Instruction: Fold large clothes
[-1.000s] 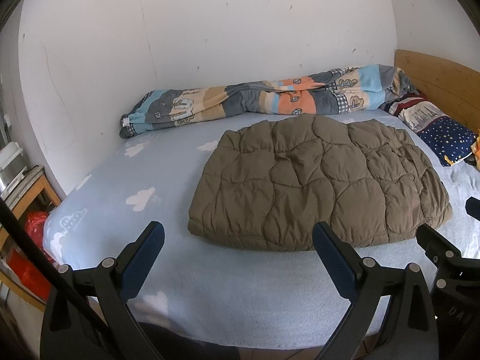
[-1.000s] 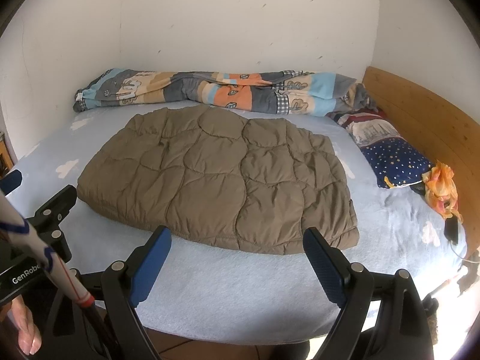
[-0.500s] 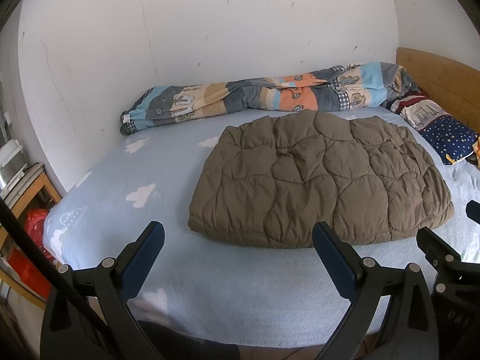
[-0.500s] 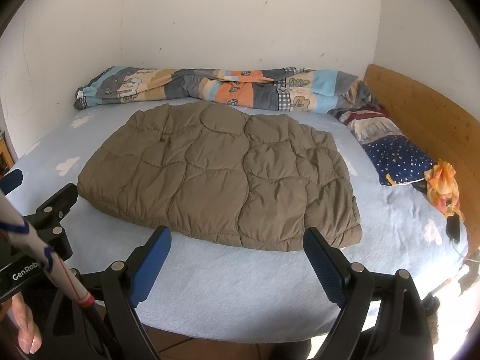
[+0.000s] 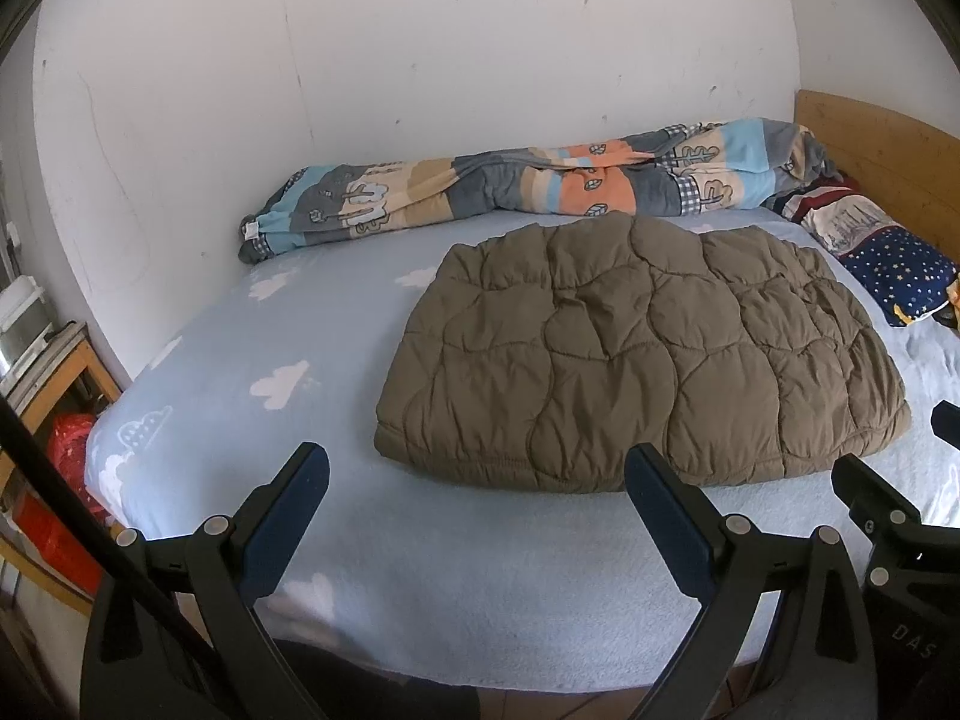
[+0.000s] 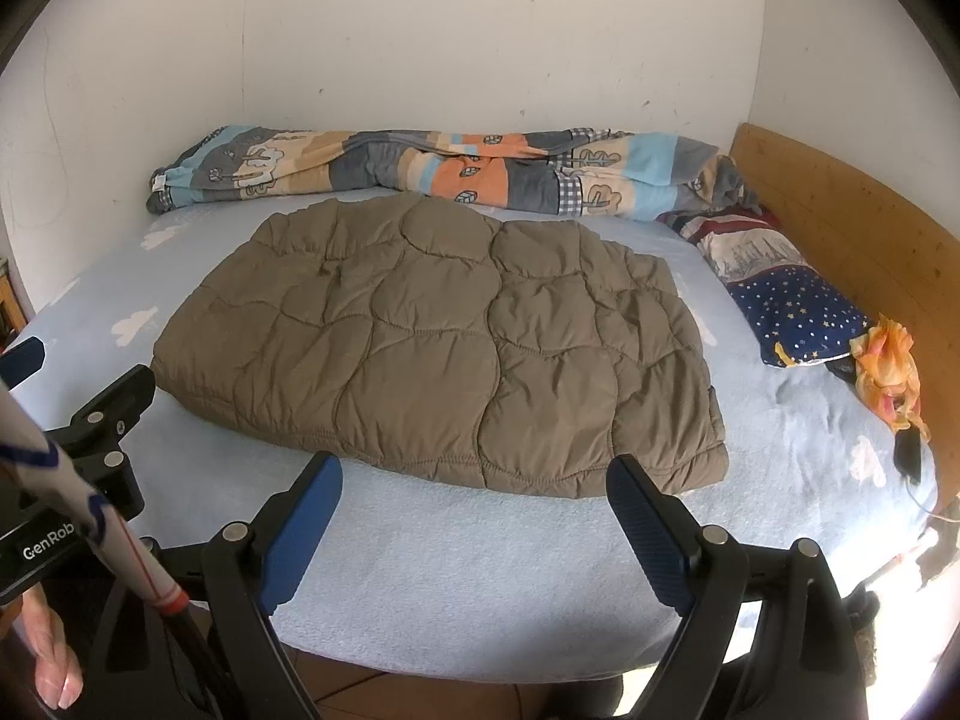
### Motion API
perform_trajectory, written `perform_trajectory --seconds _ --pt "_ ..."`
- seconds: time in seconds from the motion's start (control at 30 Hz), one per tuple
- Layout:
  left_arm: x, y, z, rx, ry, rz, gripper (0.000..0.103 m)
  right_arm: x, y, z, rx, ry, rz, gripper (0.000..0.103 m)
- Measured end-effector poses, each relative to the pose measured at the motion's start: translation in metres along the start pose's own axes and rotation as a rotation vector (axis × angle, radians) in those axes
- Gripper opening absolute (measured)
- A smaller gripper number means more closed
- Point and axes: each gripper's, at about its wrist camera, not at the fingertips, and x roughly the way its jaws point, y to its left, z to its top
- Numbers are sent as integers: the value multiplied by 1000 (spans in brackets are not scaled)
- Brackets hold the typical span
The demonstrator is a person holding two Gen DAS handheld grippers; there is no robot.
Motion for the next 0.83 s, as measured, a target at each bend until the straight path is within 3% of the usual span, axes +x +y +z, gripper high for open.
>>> perform_trajectory --seconds 0.83 --pt "0 -1 -6 6 9 -18 98 3 -6 1 -10 9 10 93"
